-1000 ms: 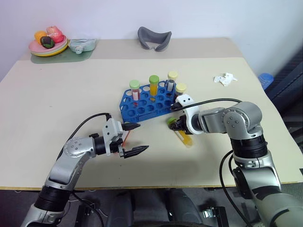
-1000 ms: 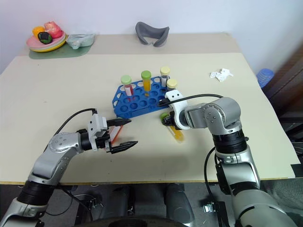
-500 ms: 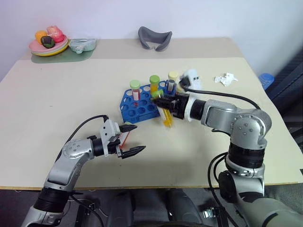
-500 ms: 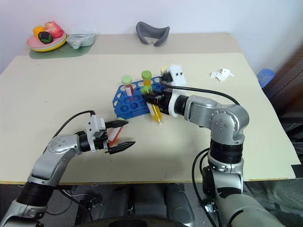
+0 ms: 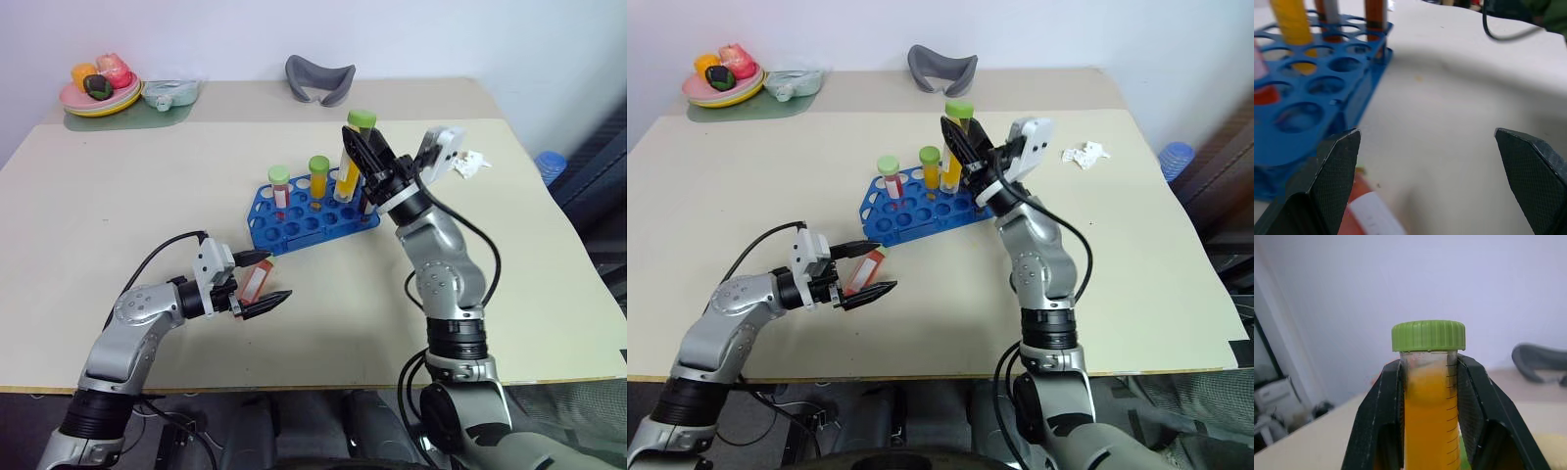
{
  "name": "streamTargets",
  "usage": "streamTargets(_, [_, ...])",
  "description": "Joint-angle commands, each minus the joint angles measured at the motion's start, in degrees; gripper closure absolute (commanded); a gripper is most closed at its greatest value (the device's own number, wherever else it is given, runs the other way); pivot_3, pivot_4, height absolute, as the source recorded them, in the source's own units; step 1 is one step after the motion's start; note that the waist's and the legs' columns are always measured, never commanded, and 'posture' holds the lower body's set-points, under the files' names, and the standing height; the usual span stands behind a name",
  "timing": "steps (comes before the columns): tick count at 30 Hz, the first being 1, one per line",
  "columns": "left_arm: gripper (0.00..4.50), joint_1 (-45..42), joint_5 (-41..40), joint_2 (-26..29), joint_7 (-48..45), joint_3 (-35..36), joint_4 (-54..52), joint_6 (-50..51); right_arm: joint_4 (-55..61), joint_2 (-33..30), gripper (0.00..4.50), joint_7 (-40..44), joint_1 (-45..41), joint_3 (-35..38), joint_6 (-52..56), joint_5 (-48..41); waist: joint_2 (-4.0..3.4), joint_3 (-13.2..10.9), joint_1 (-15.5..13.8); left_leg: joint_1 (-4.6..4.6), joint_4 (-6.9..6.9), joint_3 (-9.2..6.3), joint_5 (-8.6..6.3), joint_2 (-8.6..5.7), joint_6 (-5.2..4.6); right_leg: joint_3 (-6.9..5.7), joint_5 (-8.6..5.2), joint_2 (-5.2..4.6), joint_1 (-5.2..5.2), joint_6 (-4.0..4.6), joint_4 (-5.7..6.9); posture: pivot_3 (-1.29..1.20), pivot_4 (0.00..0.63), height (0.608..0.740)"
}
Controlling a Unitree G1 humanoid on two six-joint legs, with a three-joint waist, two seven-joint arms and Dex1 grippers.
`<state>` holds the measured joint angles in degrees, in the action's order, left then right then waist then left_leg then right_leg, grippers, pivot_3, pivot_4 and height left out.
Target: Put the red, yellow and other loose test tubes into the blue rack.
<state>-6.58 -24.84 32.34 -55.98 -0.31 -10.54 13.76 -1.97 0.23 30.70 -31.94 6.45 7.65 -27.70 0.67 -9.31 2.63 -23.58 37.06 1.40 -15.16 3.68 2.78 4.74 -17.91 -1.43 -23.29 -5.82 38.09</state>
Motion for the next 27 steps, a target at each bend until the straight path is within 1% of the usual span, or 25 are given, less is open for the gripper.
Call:
streamTargets(1, [0.0, 0.9, -1.4, 0.4, 0.8, 2.0, -2.9, 0.3, -4.7, 1.8, 3.61, 4.5, -0.1, -1.2, -11.2, 2.0, 0.0, 0.0, 0.0, 0.0, 0.0, 0.01, 0.0, 0.0, 0.01, 0.0, 0.0, 0.0, 0.0, 0.0, 0.0, 0.0, 0.15, 0.74])
streamTargets(7, [0.0, 2.3, -1.8, 0.6, 2.0, 3.0, -4.6, 0.9, -16.3, 4.4, 3.61, 11.0, 0.1, -1.7, -25.5, 3.2, -0.01, 0.0, 0.1, 0.03, 0.01, 0.01, 0.01, 0.01, 0.02, 0.0, 0.0, -0.01, 0.01, 0.0, 0.02, 0.0, 0.15, 0.74])
streamTargets(14, [0.0, 3.4, -2.1, 0.7, 3.1, 3.6, -6.1, 1.3, -30.6, 4.9, 3.61, 14.3, -4.4, 1.0, -36.8, 3.2, -0.02, 0.0, 0.1, 0.07, 0.02, 0.03, 0.03, 0.01, 0.06, 0.01, 0.01, -0.03, 0.04, 0.01, 0.06, 0.0, 0.15, 0.74])
streamTargets(21, [0.0, 4.2, -2.6, 1.2, 3.6, 4.4, -7.6, 2.1, -40.4, 5.2, 3.61, 16.2, -9.2, 3.9, -42.7, 2.3, -0.02, 0.0, 0.2, 0.11, 0.0, 0.04, 0.04, 0.03, 0.08, 0.01, 0.01, -0.03, 0.05, 0.01, 0.11, 0.0, 0.15, 0.74])
streamTargets(27, [0.0, 4.7, -2.9, 1.6, 4.2, 4.7, -8.7, 2.7, -44.9, 5.9, 3.61, 17.5, -11.1, 5.4, -44.7, 1.4, -0.03, 0.0, 0.5, 0.12, 0.0, 0.04, 0.05, 0.04, 0.09, 0.01, 0.01, -0.04, 0.06, 0.01, 0.12, 0.0, 0.15, 0.74])
